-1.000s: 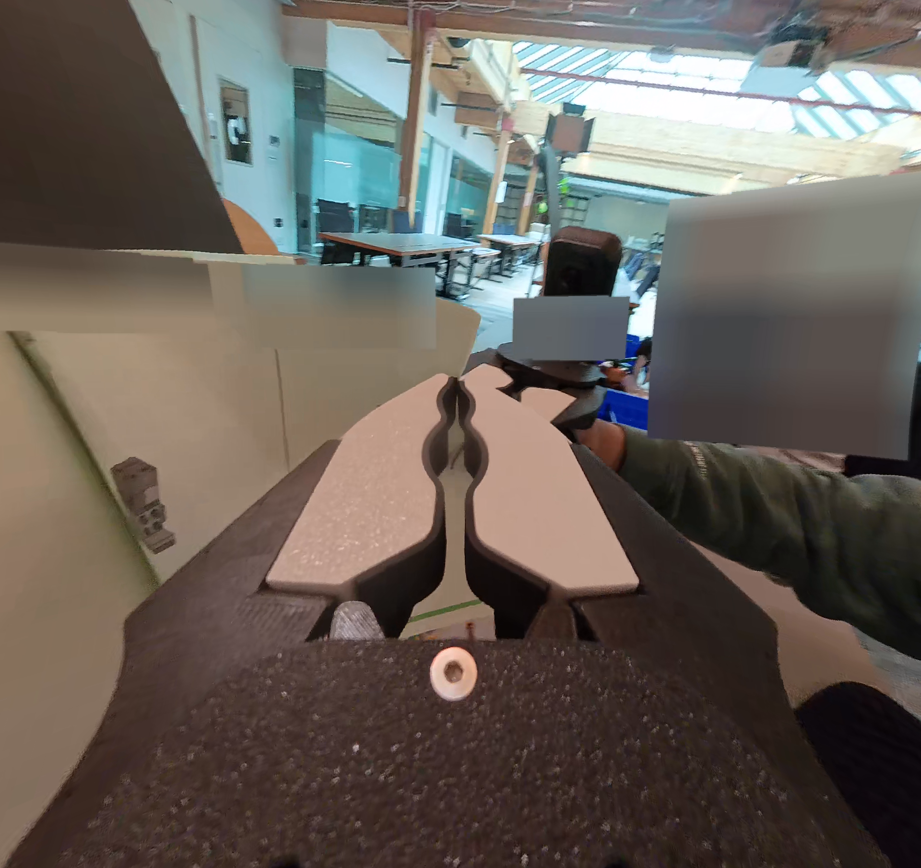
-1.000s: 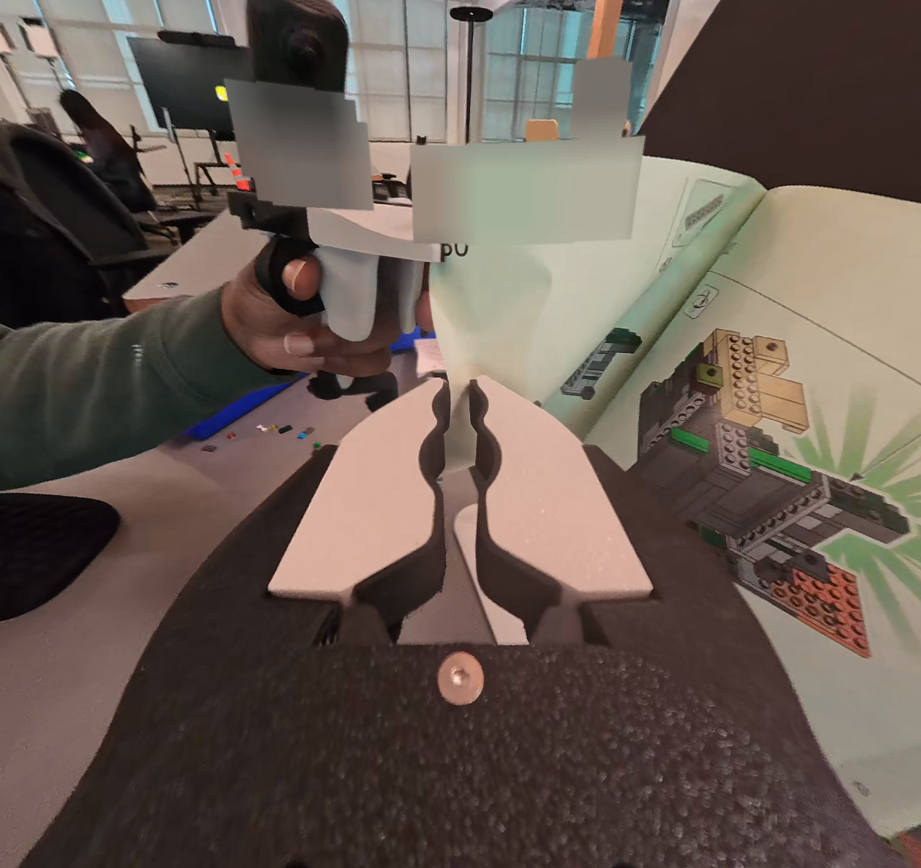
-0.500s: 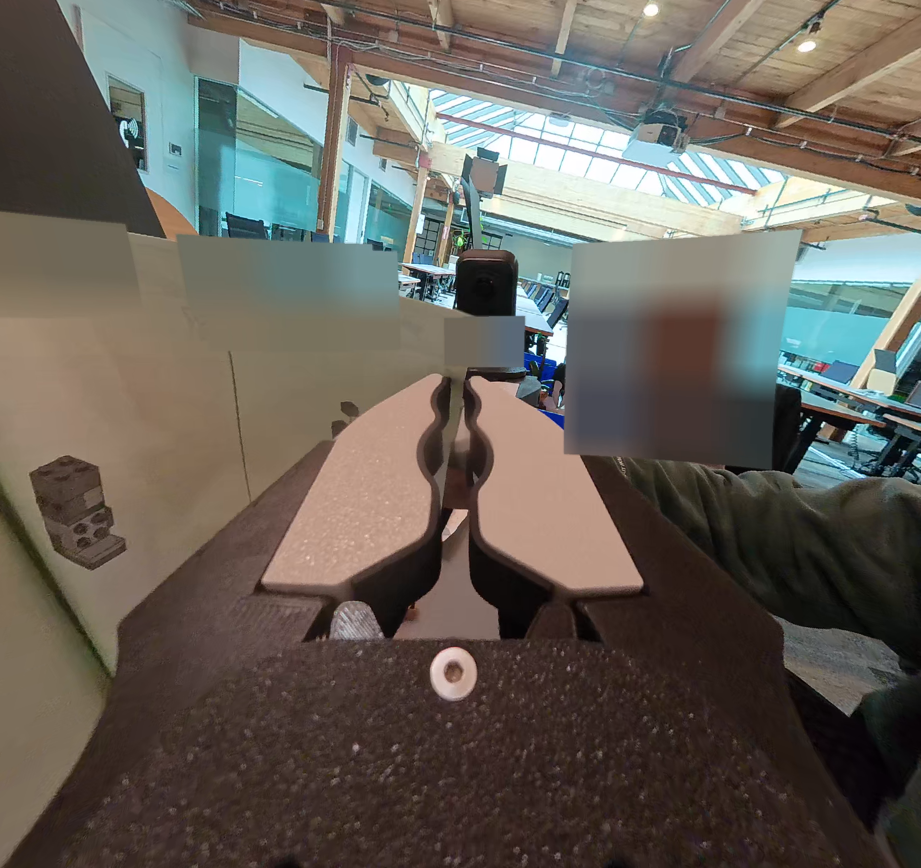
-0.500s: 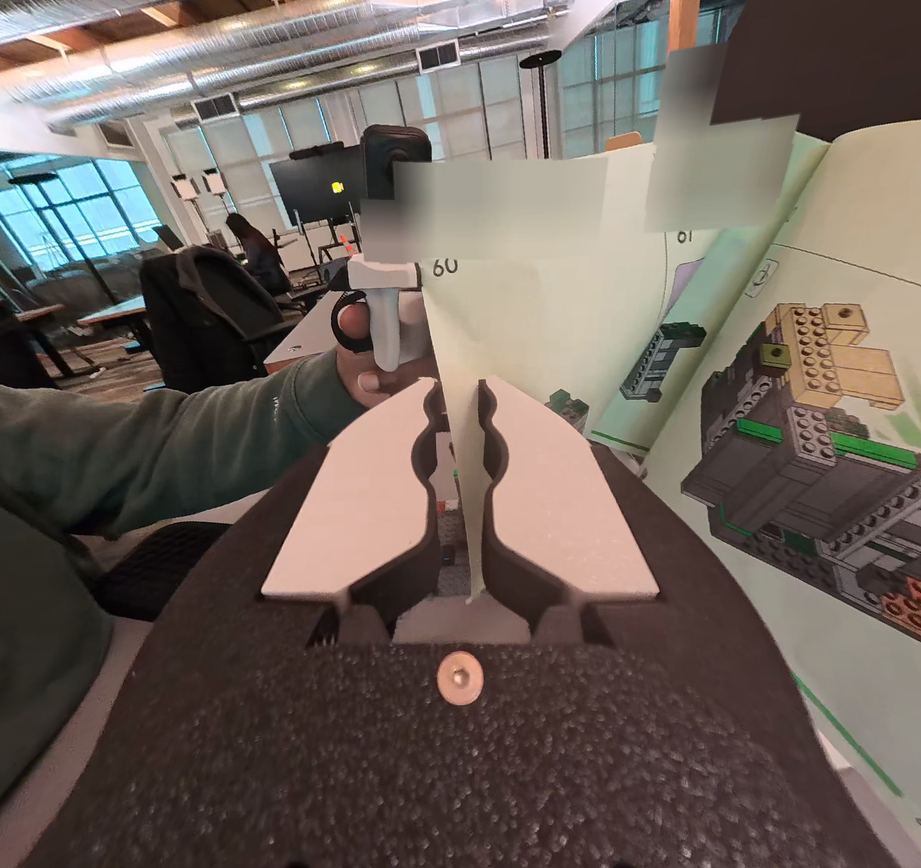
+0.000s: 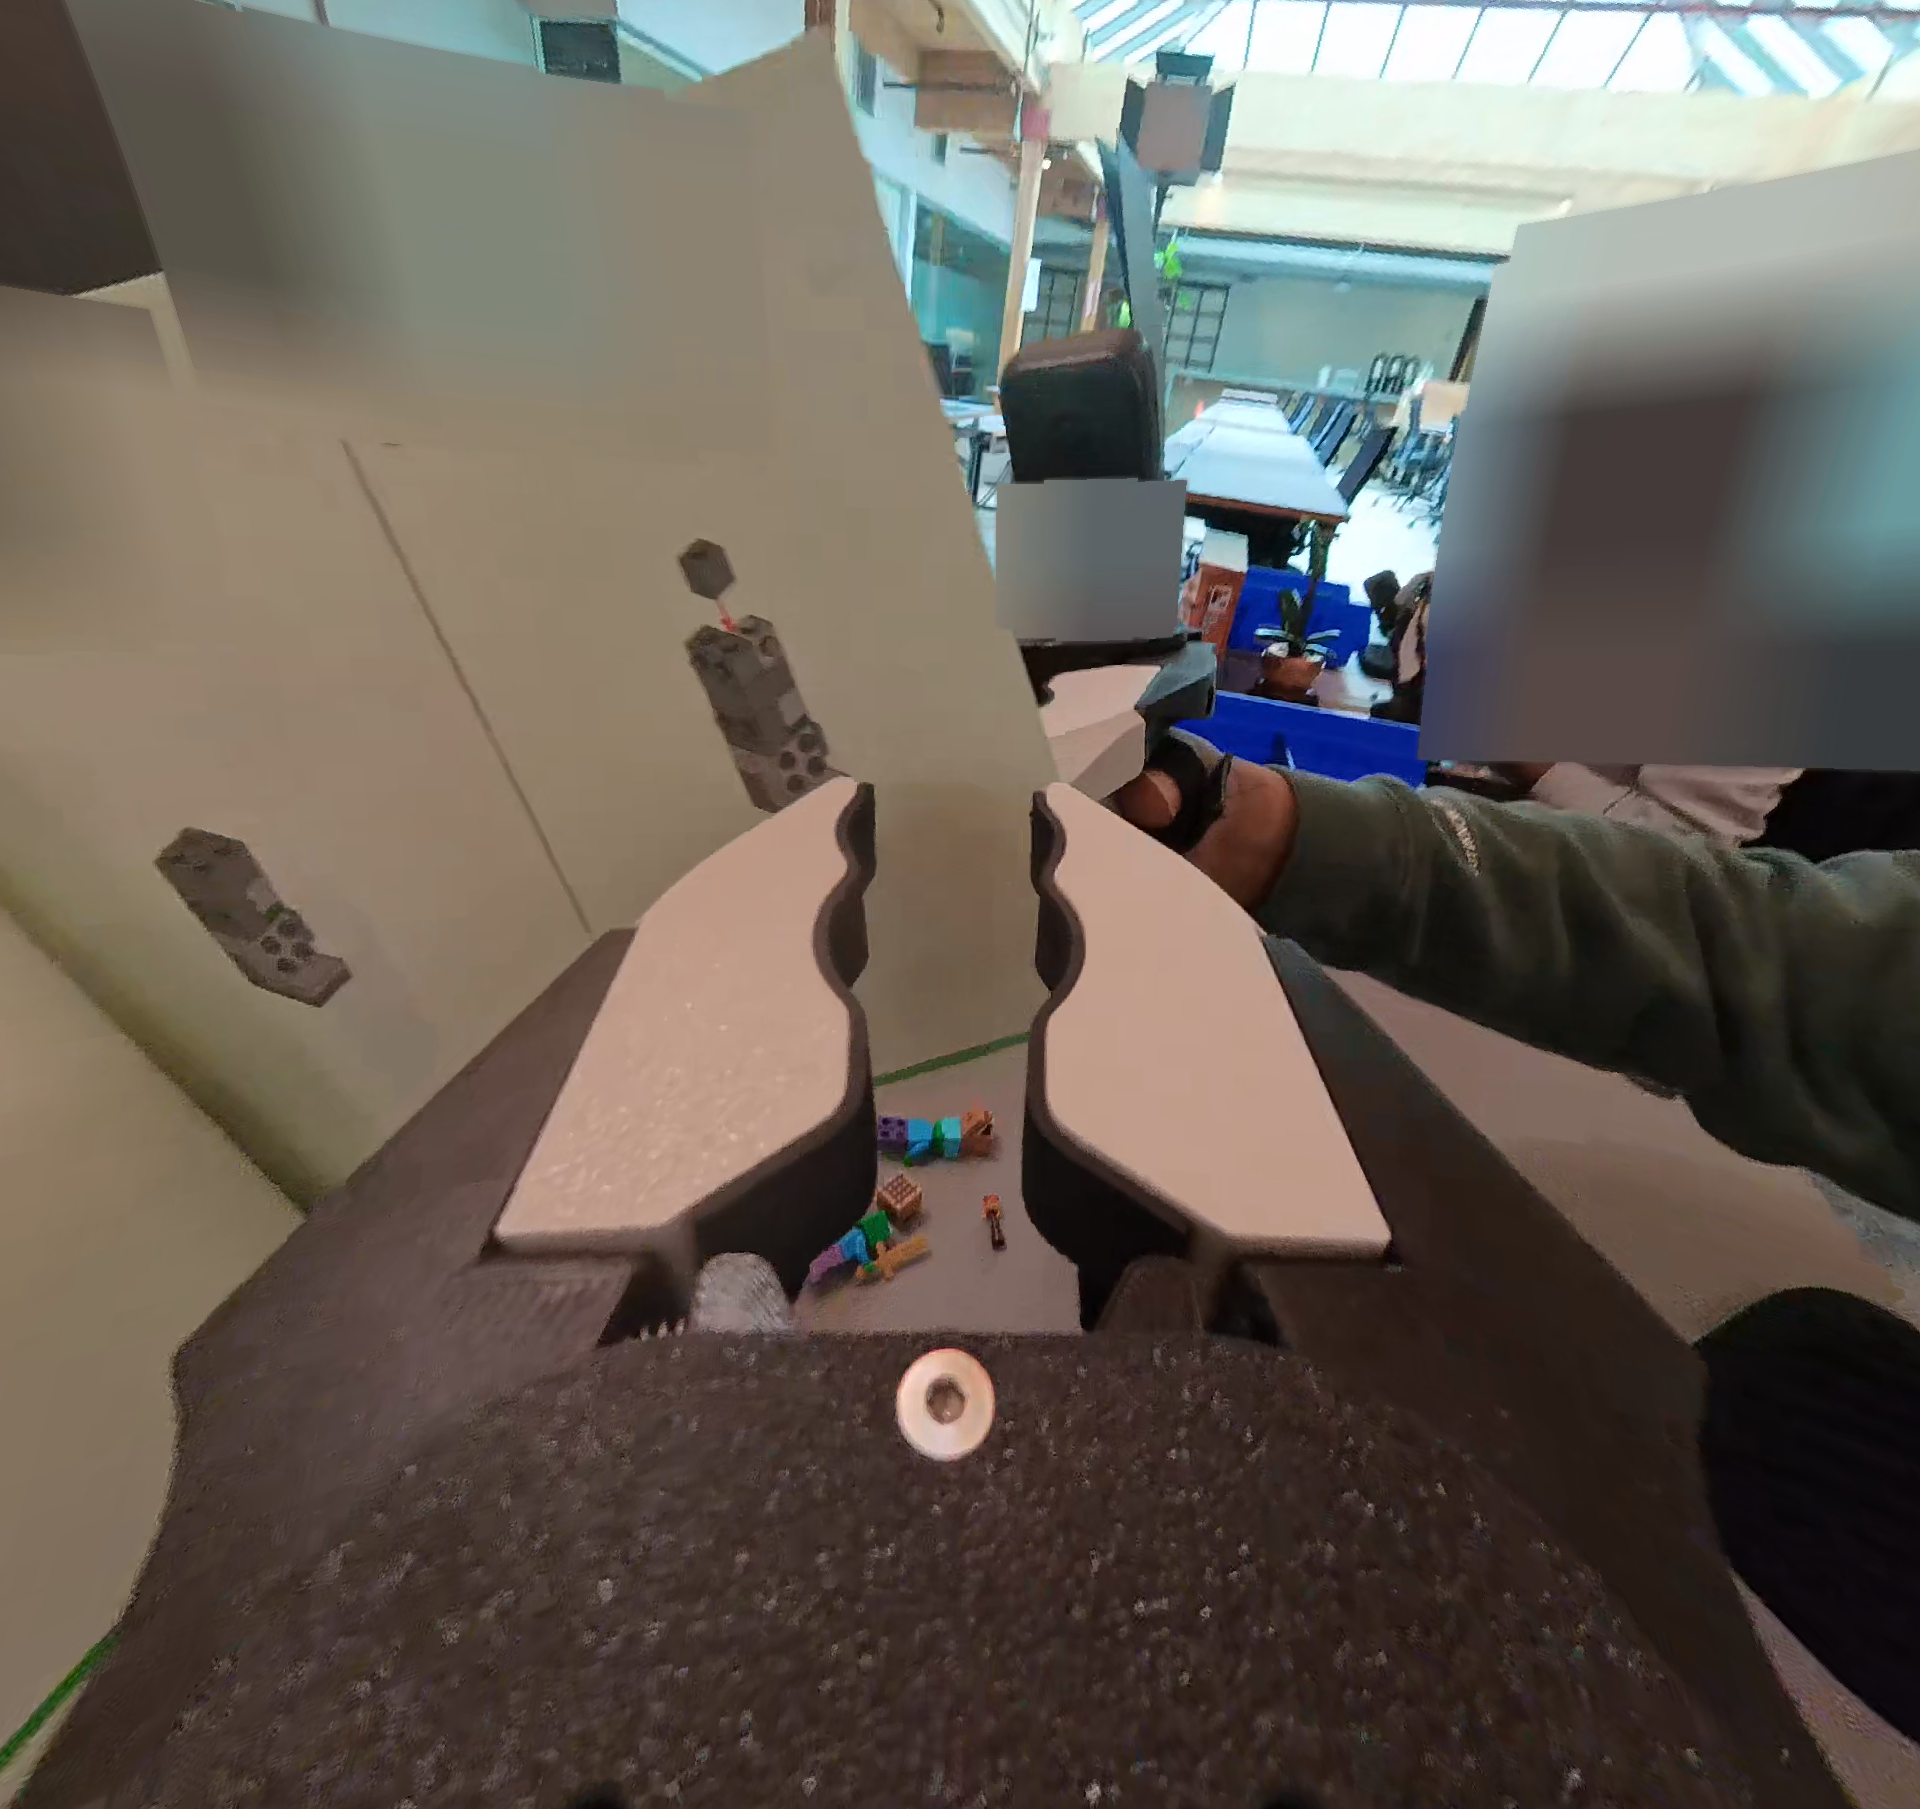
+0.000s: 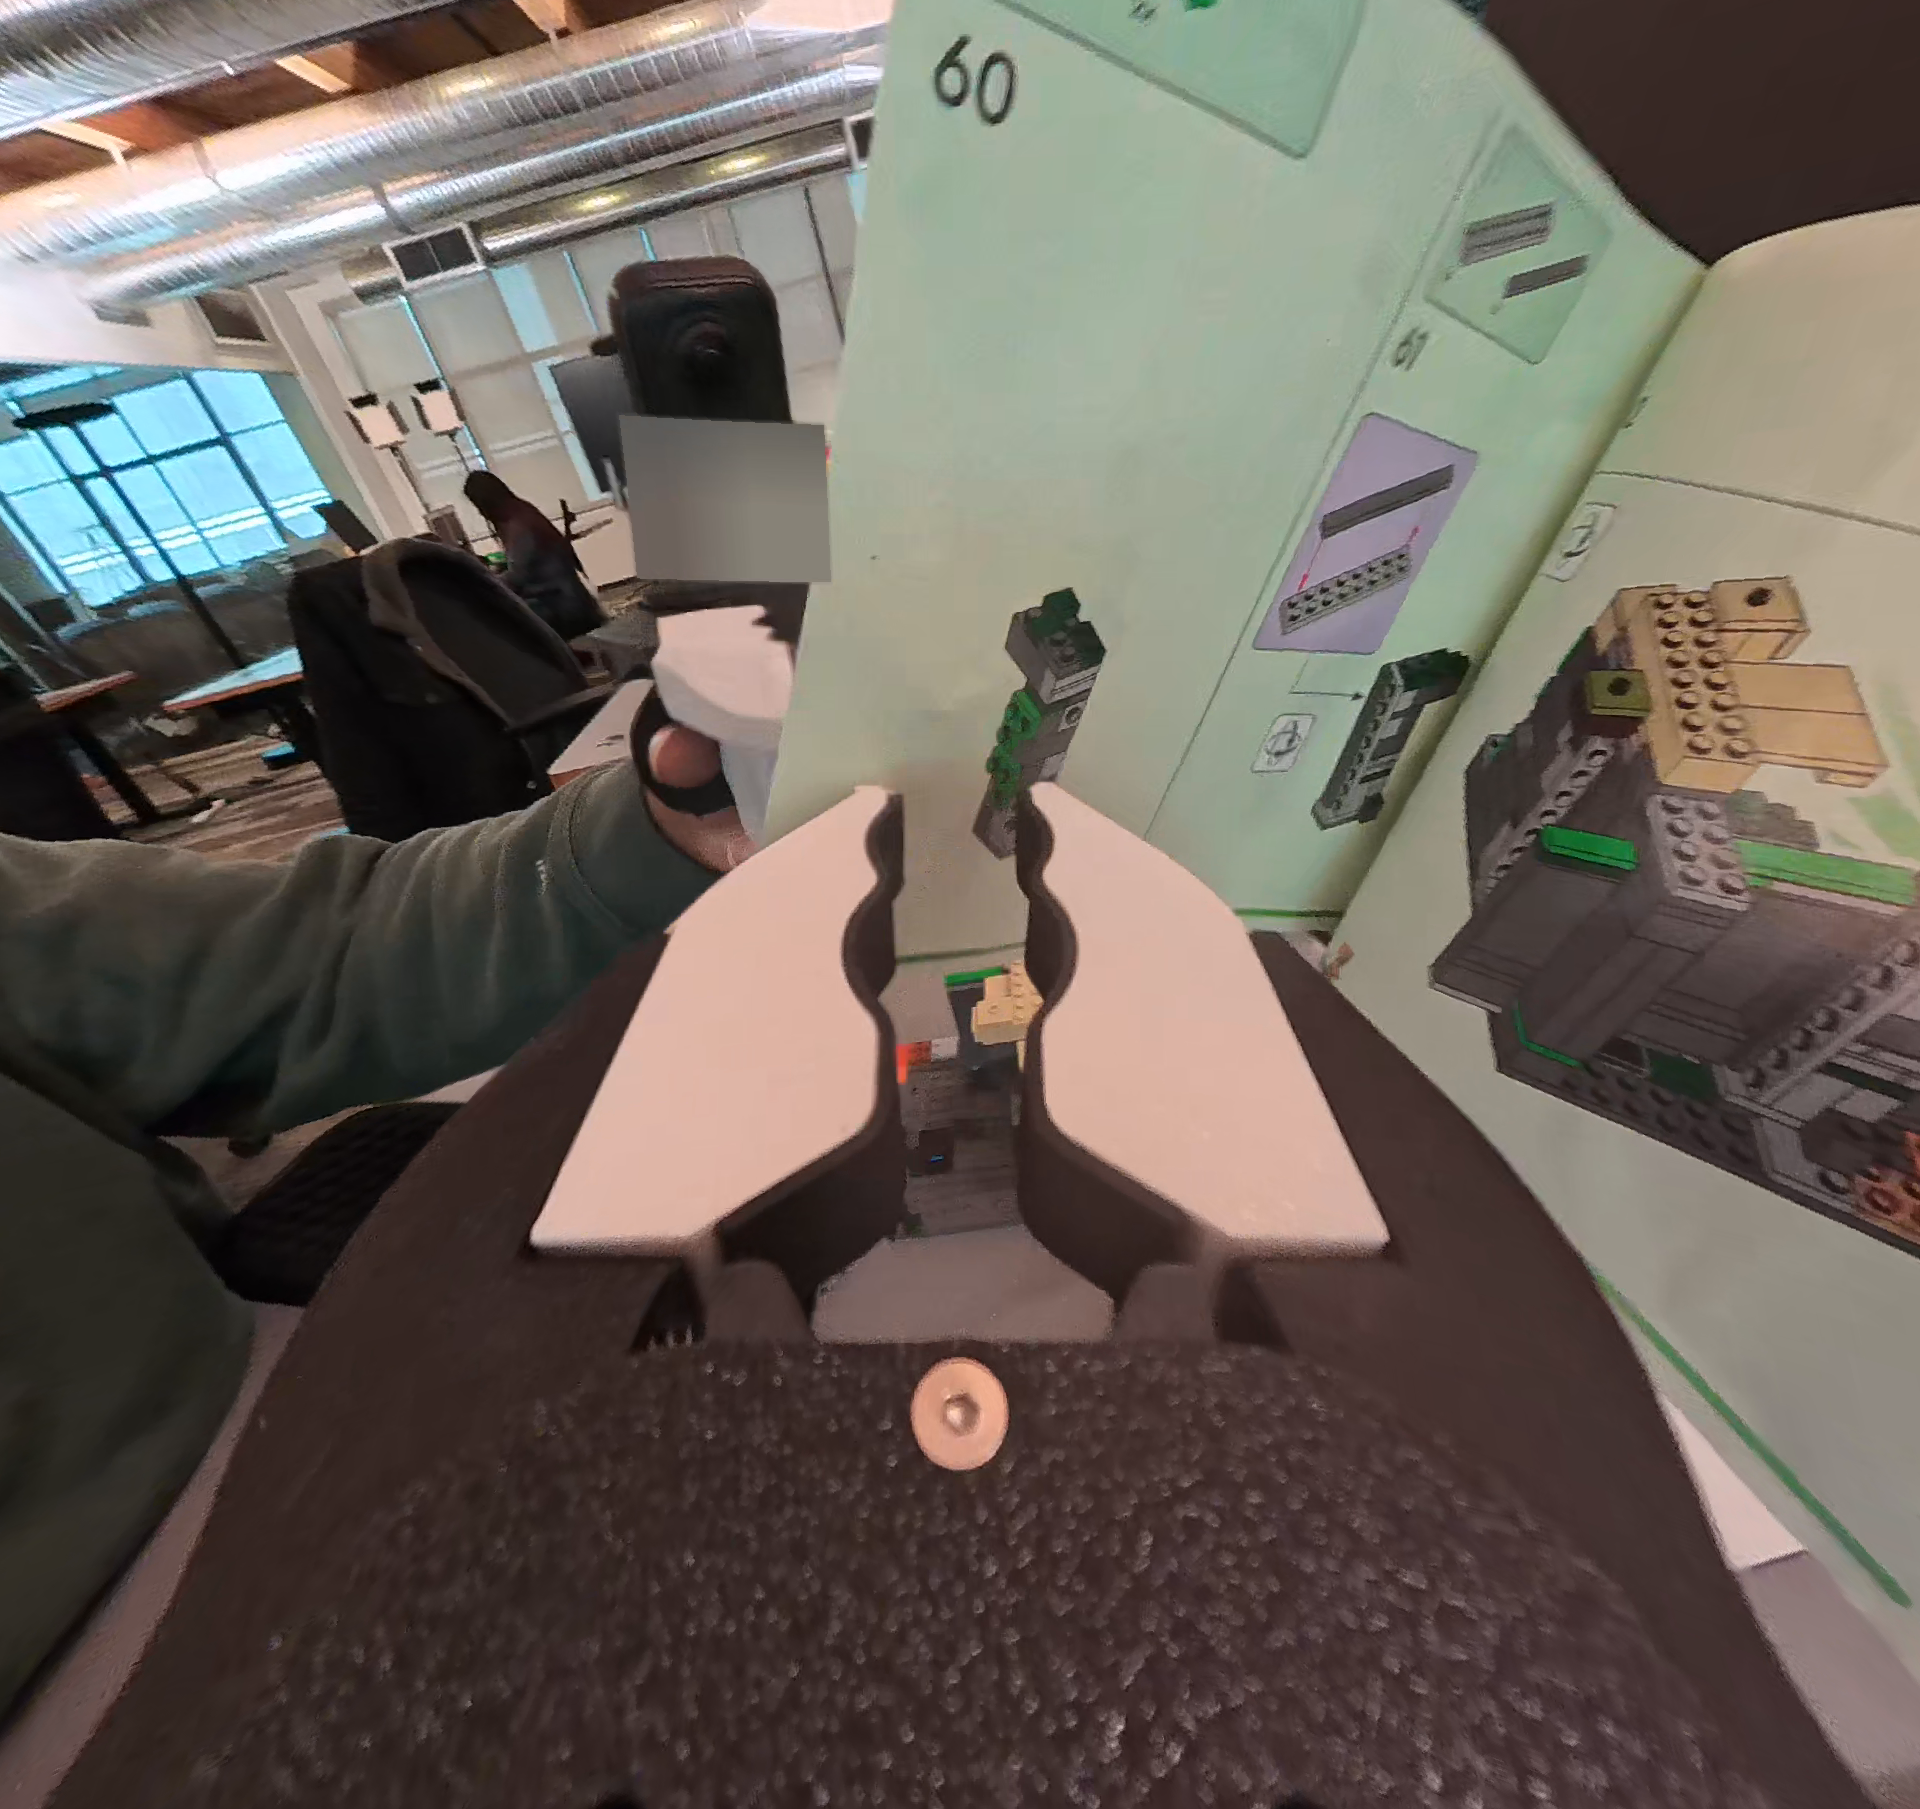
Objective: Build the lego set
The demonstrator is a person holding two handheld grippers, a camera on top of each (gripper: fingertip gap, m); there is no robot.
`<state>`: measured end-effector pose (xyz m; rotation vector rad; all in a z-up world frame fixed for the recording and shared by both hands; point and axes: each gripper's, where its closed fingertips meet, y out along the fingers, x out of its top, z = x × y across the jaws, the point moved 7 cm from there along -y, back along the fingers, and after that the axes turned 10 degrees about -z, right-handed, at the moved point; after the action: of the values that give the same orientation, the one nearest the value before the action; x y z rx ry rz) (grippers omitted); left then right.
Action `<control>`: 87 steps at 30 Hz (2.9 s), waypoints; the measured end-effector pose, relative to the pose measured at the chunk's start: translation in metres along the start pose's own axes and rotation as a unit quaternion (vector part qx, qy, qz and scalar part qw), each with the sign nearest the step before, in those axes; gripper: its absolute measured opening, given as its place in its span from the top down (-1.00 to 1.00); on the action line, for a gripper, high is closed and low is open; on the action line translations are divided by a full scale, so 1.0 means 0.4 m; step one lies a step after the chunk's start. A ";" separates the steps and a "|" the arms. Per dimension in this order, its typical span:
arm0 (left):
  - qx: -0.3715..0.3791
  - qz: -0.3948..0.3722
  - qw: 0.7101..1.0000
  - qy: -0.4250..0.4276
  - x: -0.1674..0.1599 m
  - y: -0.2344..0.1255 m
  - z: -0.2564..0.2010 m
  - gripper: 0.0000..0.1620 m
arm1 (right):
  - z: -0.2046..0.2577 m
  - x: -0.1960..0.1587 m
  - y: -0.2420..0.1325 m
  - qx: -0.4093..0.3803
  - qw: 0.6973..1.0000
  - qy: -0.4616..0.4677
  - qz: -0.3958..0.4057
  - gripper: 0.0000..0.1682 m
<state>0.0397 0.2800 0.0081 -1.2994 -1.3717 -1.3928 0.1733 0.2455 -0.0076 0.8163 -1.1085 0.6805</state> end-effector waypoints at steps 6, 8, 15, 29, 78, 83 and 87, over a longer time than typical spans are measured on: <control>0.023 0.059 0.996 0.069 -0.020 0.001 -0.061 0.60 | 0.034 -0.012 0.003 0.025 1.000 0.007 -0.005 0.70; 0.029 0.078 0.992 0.092 -0.028 0.000 -0.069 0.62 | 0.042 -0.013 0.004 0.034 0.999 0.014 -0.006 0.68; 0.036 0.091 0.991 0.096 -0.049 -0.002 -0.067 0.78 | 0.052 -0.009 0.012 0.029 0.999 0.014 -0.001 0.67; 0.024 0.083 0.994 0.068 -0.060 -0.015 -0.051 0.99 | 0.043 -0.019 0.005 0.039 0.999 0.027 -0.021 1.00; 0.137 0.097 0.959 0.229 -0.109 -0.065 -0.073 0.78 | 0.049 -0.045 0.063 0.037 0.997 0.063 -0.027 1.00; 0.147 0.099 0.954 0.242 -0.118 -0.062 -0.074 0.75 | 0.051 -0.050 0.069 0.038 0.997 0.065 -0.023 1.00; 0.148 0.093 0.957 0.232 -0.113 -0.064 -0.069 0.84 | 0.053 -0.050 0.071 0.040 0.997 0.066 -0.023 1.00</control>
<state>0.0190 0.2499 -0.0382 -0.8144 -1.0545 -1.2091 0.1337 0.2417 -0.0154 0.8491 -0.9456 0.7333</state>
